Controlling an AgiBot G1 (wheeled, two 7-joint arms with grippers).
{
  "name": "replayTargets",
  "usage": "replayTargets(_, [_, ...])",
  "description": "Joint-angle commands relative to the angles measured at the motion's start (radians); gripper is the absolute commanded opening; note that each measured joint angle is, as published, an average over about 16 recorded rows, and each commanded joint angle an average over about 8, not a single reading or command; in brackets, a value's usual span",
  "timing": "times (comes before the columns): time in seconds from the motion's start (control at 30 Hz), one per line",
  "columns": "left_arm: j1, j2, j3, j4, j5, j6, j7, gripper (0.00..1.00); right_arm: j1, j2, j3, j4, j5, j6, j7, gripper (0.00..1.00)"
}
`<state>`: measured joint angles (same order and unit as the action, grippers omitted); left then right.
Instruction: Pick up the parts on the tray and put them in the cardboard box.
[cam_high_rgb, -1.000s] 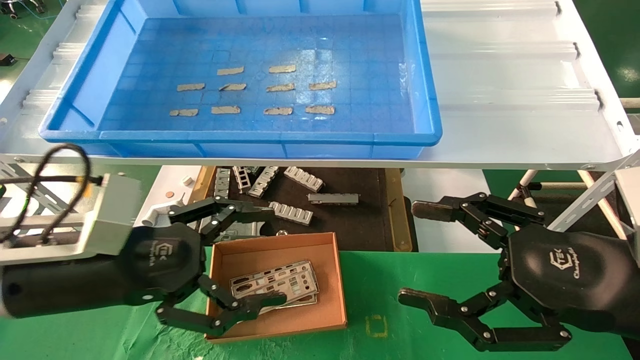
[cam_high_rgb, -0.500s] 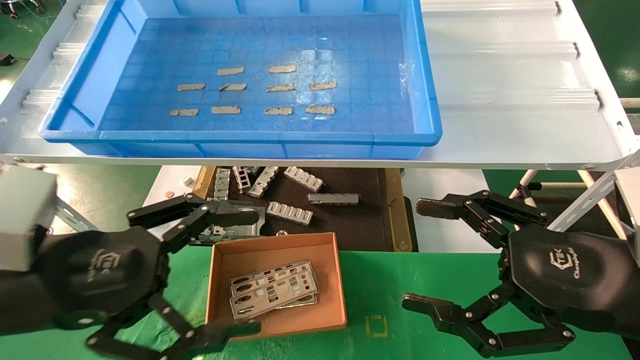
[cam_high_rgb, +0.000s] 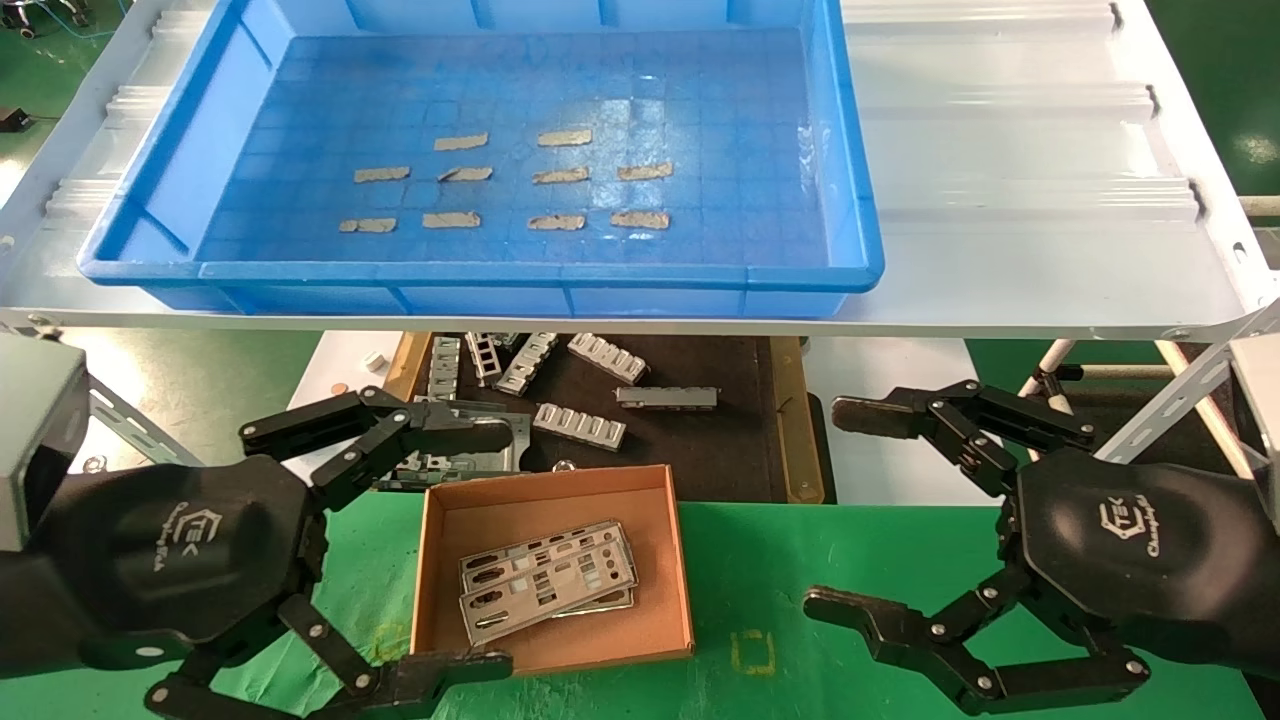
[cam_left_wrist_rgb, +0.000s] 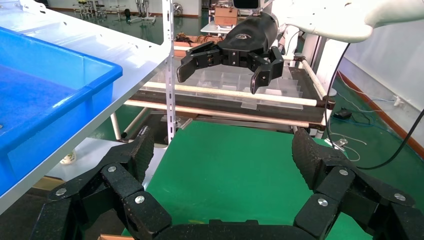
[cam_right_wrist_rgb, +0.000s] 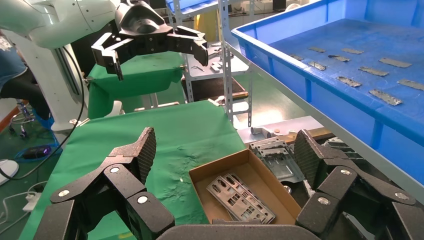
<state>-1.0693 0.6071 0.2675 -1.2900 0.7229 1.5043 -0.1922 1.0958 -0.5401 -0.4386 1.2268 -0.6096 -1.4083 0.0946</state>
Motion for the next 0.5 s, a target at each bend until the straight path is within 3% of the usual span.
replayTargets(0.03, [-0.001,0.001,0.002,0.001,0.001,-0.002,0.001,1.0,0.0,0.0,0.0,0.0,0.0,0.0,0.0,1.0])
replayTargets(0.5, [-0.004,0.003,0.009,0.005,0.006,-0.007,0.004,1.0,0.0,0.0,0.0,0.0,0.0,0.0,0.0,1.0])
